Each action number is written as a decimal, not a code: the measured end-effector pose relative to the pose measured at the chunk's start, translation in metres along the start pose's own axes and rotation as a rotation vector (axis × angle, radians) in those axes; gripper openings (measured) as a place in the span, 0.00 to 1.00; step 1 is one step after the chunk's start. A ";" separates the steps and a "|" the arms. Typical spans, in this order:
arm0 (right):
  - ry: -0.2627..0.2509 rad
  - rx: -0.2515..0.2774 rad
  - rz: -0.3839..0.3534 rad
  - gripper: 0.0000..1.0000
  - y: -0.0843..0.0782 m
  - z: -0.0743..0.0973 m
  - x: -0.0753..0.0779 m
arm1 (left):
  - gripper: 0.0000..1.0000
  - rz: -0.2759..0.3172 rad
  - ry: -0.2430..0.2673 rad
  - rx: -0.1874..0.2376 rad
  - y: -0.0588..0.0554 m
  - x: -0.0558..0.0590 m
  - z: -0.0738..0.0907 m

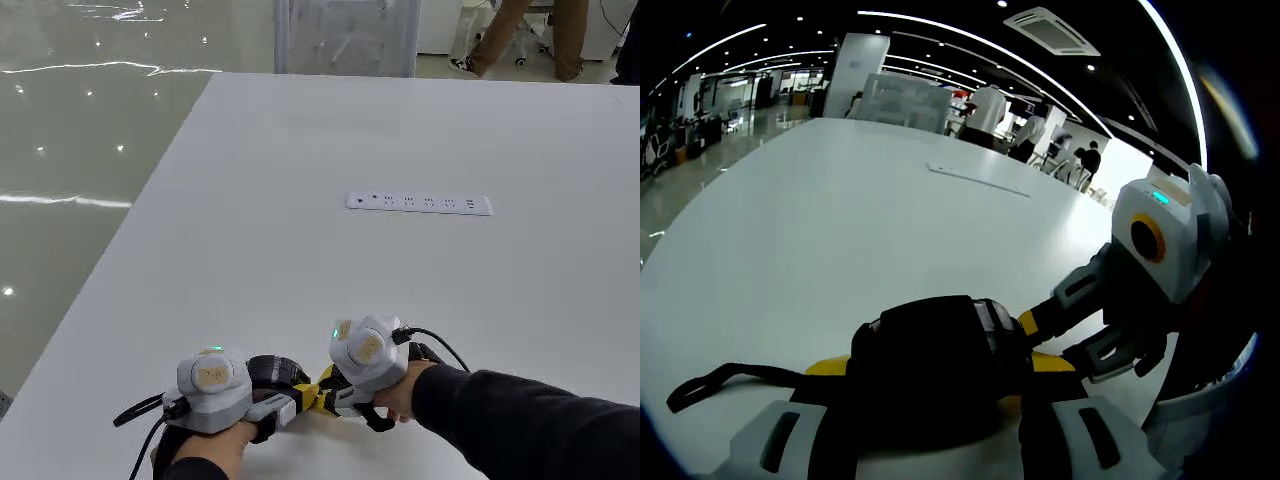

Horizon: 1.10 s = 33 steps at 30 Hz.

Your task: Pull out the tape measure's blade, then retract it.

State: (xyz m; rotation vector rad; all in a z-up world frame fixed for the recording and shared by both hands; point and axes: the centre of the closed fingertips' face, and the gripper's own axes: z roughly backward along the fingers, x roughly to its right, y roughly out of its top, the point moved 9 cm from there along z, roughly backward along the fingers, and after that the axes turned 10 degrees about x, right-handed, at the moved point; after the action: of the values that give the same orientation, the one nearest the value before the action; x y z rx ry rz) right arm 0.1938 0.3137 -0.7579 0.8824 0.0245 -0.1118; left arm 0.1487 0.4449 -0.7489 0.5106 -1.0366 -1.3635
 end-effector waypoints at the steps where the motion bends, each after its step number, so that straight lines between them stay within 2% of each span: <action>1: -0.001 0.000 -0.001 0.13 0.000 0.000 0.000 | 0.61 0.000 0.001 0.000 0.000 0.000 0.000; 11: 0.006 -0.006 0.019 0.12 -0.001 0.001 0.000 | 0.61 0.001 -0.003 -0.001 0.000 0.000 0.000; 31: -0.009 -0.001 0.007 0.13 0.001 -0.001 -0.002 | 0.62 0.004 -0.010 0.001 -0.001 -0.001 0.001; 33: -0.006 -0.012 0.012 0.13 0.002 -0.002 -0.006 | 0.62 -0.013 -0.027 -0.024 0.000 -0.001 0.002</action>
State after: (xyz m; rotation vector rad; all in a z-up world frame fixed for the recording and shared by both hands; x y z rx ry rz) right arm 0.1880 0.3170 -0.7573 0.8700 0.0139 -0.1032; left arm 0.1472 0.4461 -0.7484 0.4831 -1.0396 -1.3962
